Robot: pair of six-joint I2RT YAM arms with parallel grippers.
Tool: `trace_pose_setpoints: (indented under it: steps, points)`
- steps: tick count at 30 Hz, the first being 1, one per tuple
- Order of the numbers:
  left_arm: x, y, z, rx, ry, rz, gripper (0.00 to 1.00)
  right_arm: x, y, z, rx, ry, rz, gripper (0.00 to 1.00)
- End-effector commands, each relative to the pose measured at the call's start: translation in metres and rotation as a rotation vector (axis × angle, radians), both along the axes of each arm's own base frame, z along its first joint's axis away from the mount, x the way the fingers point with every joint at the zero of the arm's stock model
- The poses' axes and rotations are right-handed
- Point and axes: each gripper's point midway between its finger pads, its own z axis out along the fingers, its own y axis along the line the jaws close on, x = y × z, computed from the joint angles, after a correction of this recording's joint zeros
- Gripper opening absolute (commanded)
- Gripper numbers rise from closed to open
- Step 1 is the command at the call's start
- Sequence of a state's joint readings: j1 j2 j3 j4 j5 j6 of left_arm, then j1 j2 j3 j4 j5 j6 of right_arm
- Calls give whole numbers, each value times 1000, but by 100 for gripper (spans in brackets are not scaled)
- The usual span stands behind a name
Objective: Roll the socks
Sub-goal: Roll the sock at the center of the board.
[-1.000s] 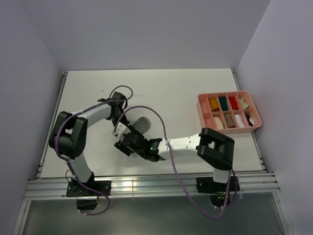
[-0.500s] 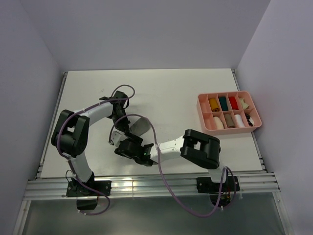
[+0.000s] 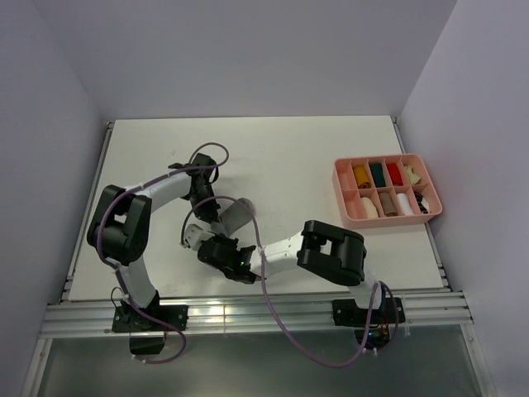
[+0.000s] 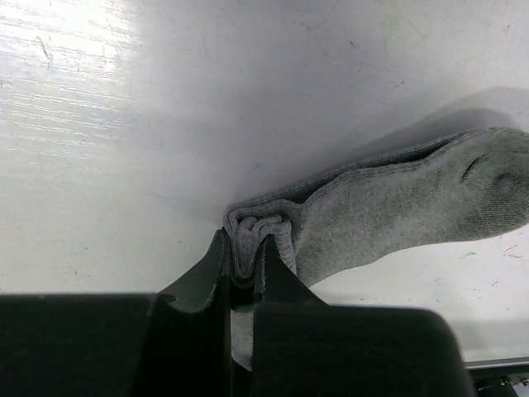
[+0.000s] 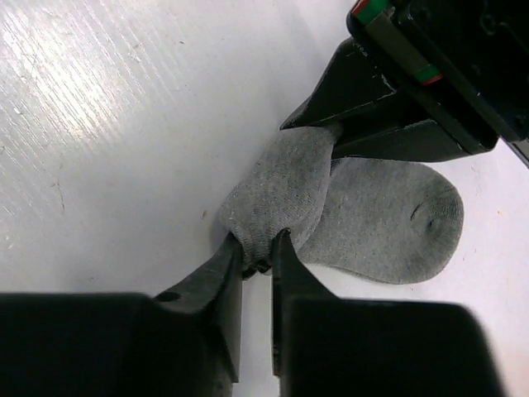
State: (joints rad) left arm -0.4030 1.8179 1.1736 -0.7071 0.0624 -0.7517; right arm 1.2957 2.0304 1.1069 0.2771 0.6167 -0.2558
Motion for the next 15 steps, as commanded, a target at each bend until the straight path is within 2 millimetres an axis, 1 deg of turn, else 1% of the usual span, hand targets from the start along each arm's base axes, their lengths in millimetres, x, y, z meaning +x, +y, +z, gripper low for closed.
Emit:
trace_pose_setpoints:
  steps: [1,2,3,4,5,6,7,8,9,10,11,12,13,14,15]
  points:
    - [-16,19,-25,107,59,-20,1,-4,2,-16,7,32,17,7]
    - [-16,19,-23,103,51,-15,4,-5,0,-18,13,48,19,0]
    - [-12,17,-17,88,23,-1,7,-10,2,-21,37,92,28,0]
    - [-10,16,-14,80,6,3,9,-11,3,-13,73,112,31,0]
    - [-8,11,-12,51,-12,6,13,-9,-3,-16,82,137,19,0]
    - [-5,9,-4,33,-37,23,15,-12,-1,-12,126,181,24,0]
    - [-3,7,-1,18,-48,29,18,-13,-6,-15,133,206,18,0]
    - [-1,6,2,7,-68,33,25,-13,-8,-13,152,227,15,0]
    - [2,5,8,-6,-89,47,28,-8,-10,-7,194,255,0,0]
    - [4,4,11,-13,-100,53,30,-12,-9,-8,214,296,21,0]
    - [5,3,13,-21,-110,60,38,-15,-12,-11,224,330,26,0]
    - [10,3,20,-36,-140,78,44,-9,-16,-8,254,354,12,0]
    - [12,3,24,-42,-157,90,48,-15,-15,-11,275,412,27,0]
    - [11,5,24,-43,-165,105,56,-16,-15,-10,290,435,32,0]
    - [19,4,36,-79,-221,133,60,-17,-16,-10,307,463,28,0]
